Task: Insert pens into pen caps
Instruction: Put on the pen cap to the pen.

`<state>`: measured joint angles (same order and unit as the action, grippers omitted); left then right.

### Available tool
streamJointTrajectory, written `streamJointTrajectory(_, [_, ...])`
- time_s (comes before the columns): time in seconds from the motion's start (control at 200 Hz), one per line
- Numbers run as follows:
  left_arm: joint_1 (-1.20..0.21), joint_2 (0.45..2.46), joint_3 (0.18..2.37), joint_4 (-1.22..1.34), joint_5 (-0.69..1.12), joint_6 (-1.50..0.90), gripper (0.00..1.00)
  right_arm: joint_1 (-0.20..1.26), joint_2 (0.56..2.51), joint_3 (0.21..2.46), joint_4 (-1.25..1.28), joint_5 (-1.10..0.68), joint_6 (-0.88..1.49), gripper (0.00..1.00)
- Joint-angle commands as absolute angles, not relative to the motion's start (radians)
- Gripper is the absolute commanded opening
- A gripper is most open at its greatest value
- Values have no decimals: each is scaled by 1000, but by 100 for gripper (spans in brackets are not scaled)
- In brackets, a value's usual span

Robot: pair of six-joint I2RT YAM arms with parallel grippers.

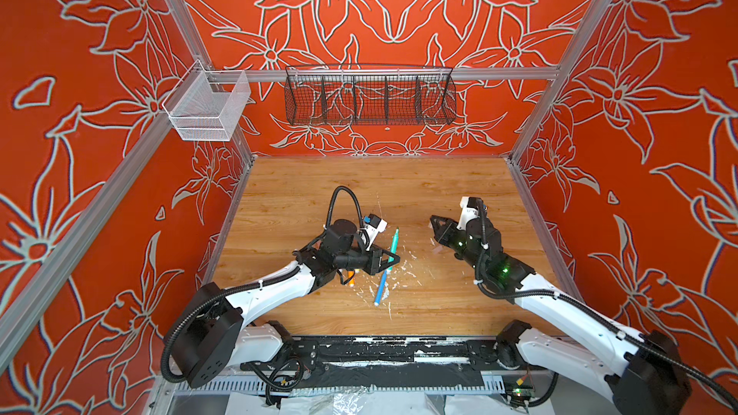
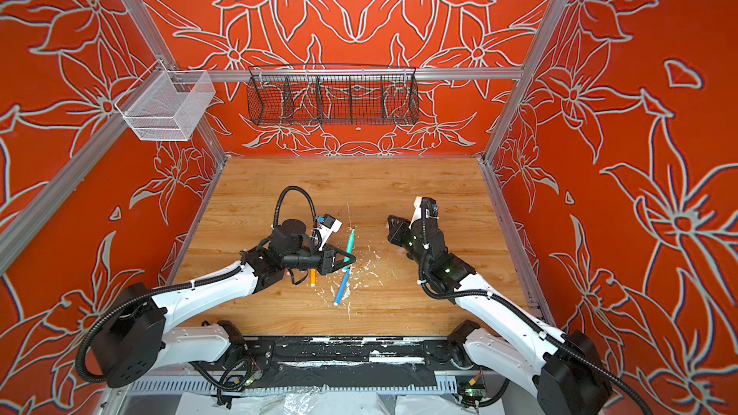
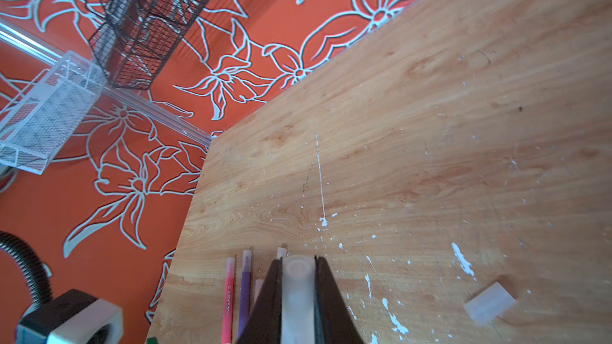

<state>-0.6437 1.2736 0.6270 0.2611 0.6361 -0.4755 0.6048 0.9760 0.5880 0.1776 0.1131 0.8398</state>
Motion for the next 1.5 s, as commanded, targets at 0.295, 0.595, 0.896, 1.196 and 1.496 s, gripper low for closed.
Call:
streamJointTrajectory(0.295, [-650, 1297, 627, 317, 672, -489, 0, 692, 1098, 651, 411, 80, 734, 10])
streamJointTrajectory(0.595, [-650, 1292, 631, 295, 645, -487, 0, 764, 1157, 652, 536, 71, 745, 10])
streamJointTrajectory(0.896, [-650, 1261, 630, 262, 605, -473, 0, 789, 1202, 663, 566, 81, 764, 10])
streamJointTrajectory(1.196, [-650, 1252, 638, 236, 581, -463, 0, 798, 1172, 647, 560, 69, 788, 10])
streamJointTrajectory(1.496, [-650, 1231, 634, 227, 572, -454, 0, 808, 1183, 641, 566, 58, 811, 10])
